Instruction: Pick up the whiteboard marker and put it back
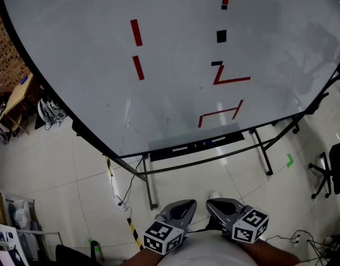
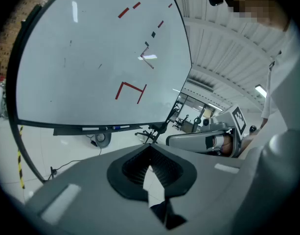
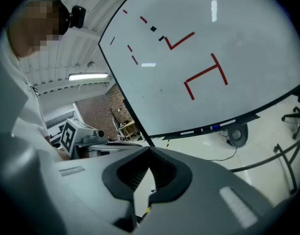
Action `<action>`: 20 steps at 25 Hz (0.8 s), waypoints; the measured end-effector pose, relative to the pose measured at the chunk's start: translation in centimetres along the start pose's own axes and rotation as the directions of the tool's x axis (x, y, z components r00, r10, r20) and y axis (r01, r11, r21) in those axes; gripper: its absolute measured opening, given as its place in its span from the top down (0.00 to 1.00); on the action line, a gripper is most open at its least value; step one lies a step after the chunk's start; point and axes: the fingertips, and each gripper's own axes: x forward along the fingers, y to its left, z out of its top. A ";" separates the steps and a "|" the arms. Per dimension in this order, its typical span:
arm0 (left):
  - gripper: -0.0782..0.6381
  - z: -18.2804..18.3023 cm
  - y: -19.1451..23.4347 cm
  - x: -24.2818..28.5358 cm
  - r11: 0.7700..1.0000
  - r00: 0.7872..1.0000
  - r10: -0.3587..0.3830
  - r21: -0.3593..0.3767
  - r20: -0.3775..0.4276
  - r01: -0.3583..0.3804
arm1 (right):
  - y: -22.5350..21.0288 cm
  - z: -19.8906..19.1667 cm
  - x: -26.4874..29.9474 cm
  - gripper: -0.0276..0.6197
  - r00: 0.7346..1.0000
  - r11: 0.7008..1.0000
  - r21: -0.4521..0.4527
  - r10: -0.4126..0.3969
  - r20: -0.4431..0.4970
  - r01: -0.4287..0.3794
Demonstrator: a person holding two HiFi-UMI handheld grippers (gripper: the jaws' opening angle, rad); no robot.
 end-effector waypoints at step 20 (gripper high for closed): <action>0.87 8.6 4.1 13.8 0.939 0.934 0.342 -0.010 0.106 -0.343 | -14.8 9.1 0.8 0.95 0.970 0.973 -0.039 0.223 -0.094 -0.227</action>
